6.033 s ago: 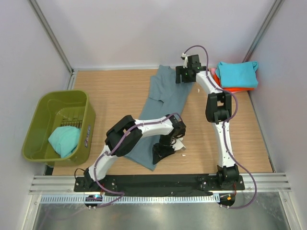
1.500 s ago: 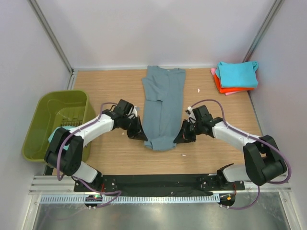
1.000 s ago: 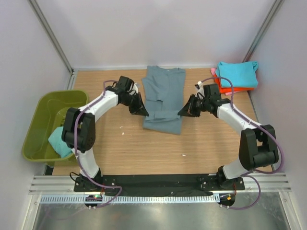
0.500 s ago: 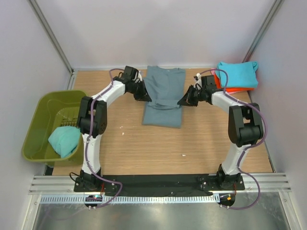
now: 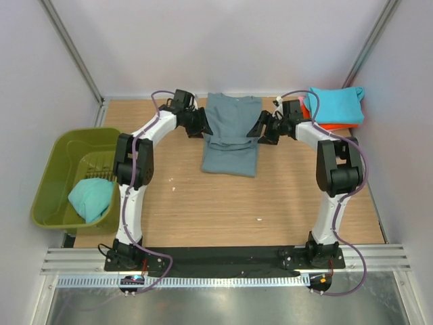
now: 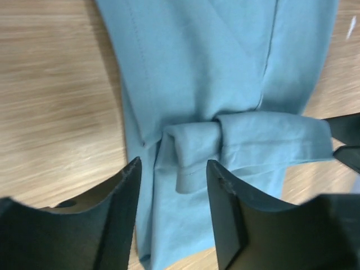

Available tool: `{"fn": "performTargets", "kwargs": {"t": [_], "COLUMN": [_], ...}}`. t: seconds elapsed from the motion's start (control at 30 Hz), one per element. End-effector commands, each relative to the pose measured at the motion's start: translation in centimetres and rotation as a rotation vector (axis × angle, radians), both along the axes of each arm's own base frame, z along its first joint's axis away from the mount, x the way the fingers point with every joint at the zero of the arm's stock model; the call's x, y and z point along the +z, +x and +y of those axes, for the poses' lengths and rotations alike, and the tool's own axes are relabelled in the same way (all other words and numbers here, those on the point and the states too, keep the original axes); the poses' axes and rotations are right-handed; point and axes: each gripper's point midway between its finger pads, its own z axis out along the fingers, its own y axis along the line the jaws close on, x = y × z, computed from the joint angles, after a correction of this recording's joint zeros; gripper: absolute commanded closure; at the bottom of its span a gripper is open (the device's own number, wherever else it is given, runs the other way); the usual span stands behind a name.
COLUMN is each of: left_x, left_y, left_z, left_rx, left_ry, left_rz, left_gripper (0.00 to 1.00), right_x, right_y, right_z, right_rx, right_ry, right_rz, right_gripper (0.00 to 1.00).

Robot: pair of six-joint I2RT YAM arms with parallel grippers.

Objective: Fold and stack the t-shirts
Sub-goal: Fold the tshirt

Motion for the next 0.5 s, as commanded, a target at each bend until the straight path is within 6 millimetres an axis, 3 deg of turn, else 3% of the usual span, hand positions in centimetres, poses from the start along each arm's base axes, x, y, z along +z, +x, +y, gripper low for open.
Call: {"fn": "performTargets", "kwargs": {"t": [0.0, 0.1, 0.13, 0.2, 0.27, 0.47], "left_x": [4.1, 3.6, 3.0, 1.7, 0.7, -1.1], "left_y": [-0.1, -4.2, -5.5, -8.3, -10.9, -13.1], "left_z": [1.5, 2.1, 2.2, 2.3, 2.0, 1.4], "left_rx": [-0.030, -0.048, -0.045, -0.034, -0.039, -0.022], "left_ry": [0.059, -0.012, -0.030, -0.075, -0.126, -0.184], "left_rz": [-0.081, 0.047, 0.093, 0.200, 0.292, 0.398], "left_gripper": [0.48, 0.47, 0.46, 0.44, 0.43, 0.37], "right_x": [5.0, 4.7, 3.1, 3.1, 1.4, -1.2], "right_y": [0.5, -3.8, -5.9, -8.1, -10.4, -13.5], "right_z": [-1.7, -1.4, -1.3, -0.5, -0.3, 0.2], "right_rx": [-0.028, -0.006, 0.002, 0.006, 0.011, 0.025], "right_ry": [-0.012, 0.044, 0.062, 0.125, 0.124, 0.125], "right_rz": [-0.097, 0.005, 0.076, 0.130, 0.191, 0.287], "right_gripper": [0.29, 0.27, 0.27, 0.27, 0.27, 0.27]}}
